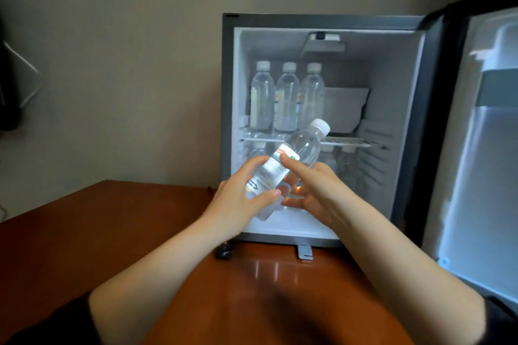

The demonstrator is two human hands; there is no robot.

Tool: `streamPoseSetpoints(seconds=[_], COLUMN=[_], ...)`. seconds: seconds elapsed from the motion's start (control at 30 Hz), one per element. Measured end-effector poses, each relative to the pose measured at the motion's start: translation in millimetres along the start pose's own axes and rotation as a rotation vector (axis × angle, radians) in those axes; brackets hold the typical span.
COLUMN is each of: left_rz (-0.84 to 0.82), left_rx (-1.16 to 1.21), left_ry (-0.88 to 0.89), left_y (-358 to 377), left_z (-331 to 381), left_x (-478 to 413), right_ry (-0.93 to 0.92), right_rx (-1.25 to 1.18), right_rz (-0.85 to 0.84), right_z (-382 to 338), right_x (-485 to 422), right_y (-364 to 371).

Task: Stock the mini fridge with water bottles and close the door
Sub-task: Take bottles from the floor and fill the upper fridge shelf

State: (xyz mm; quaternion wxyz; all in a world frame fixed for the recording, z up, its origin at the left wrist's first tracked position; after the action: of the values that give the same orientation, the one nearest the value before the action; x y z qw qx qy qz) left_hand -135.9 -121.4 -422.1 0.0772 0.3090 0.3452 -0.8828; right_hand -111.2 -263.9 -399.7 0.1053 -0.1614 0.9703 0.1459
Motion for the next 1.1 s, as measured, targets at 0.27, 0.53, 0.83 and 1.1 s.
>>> streamPoseSetpoints(seconds=[0.27, 0.53, 0.83, 1.1], left_rz=[0.009, 0.001, -0.016, 0.102], left_rx=[0.042, 0.012, -0.531, -0.857], left_ry=[0.126, 0.14, 0.295, 0.387], left_y=[28, 61, 82, 94], left_z=[45, 43, -1, -36], left_x=[-85, -151, -178, -164], right_ry=[-0.29, -0.581, -0.643, -0.482], right_rx=[0.054, 0.39, 0.528, 0.568], right_rz=[0.163, 0.42, 0.437, 0.452], right_z=[-66, -92, -90, -82], right_x=[-43, -95, -143, -180], right_y=[-42, -74, -101, -118])
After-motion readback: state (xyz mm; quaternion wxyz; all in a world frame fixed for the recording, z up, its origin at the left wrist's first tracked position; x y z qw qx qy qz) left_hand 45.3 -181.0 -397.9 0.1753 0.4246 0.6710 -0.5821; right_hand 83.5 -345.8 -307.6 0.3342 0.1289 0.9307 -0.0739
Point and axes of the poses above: each hand's wrist, its own x-axis away from the middle knuckle, its own y-axis out of the palm, z = x × y, the point moved 3 cm from there along -x, towards the middle knuckle, and after that the axes turned 13 degrees about -x, right-handed, at the moved point
